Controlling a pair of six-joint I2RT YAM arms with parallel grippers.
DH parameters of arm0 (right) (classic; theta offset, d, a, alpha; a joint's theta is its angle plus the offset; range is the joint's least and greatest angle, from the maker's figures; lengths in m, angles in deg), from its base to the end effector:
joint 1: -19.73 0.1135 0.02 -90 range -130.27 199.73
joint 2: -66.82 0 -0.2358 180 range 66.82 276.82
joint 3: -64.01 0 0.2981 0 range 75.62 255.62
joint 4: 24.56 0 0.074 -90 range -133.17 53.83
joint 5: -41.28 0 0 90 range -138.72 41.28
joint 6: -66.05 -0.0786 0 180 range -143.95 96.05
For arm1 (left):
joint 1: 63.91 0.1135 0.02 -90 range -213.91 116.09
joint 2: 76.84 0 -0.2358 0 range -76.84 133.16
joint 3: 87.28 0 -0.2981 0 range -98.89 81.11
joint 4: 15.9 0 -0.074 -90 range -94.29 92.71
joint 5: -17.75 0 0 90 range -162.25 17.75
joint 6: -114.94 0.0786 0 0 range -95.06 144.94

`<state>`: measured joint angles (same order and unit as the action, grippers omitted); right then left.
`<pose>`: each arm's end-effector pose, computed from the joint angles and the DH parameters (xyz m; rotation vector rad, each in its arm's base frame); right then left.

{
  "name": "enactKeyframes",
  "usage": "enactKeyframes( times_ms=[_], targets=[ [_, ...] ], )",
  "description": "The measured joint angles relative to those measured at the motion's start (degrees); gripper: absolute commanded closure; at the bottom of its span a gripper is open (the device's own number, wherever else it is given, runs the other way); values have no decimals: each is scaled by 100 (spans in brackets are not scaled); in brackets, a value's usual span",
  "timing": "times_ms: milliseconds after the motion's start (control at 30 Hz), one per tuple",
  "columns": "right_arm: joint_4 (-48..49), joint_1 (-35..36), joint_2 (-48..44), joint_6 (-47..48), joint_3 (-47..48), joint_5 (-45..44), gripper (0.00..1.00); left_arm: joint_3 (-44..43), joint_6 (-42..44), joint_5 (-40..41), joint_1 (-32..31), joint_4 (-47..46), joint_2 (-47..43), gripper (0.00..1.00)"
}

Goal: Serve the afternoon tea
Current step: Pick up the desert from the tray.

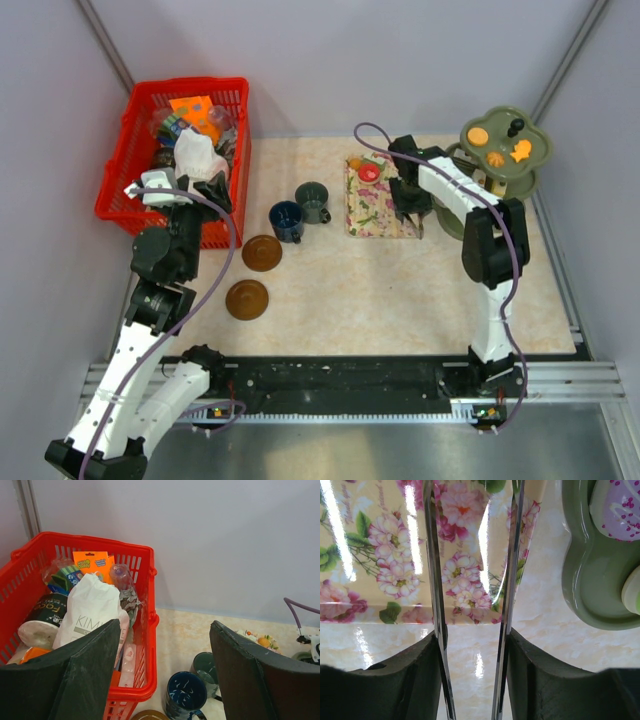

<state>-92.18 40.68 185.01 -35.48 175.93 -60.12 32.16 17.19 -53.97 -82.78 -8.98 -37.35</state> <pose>0.4441 0.1534 0.1437 -0.1914 2.8065 -0.1582 0.2543 -0.0609 0.4070 -0.1424 1.3312 -0.1821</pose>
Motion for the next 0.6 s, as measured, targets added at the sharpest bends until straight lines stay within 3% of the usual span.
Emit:
enactKeyframes(
  times_ms=[367,600],
  targets=[
    [-17,0,-120,0,-2,-2,60,0,0,0,0,0,0,23],
    [-142,0,-999,0,-2,160,60,0,0,0,0,0,-4,23]
  ],
)
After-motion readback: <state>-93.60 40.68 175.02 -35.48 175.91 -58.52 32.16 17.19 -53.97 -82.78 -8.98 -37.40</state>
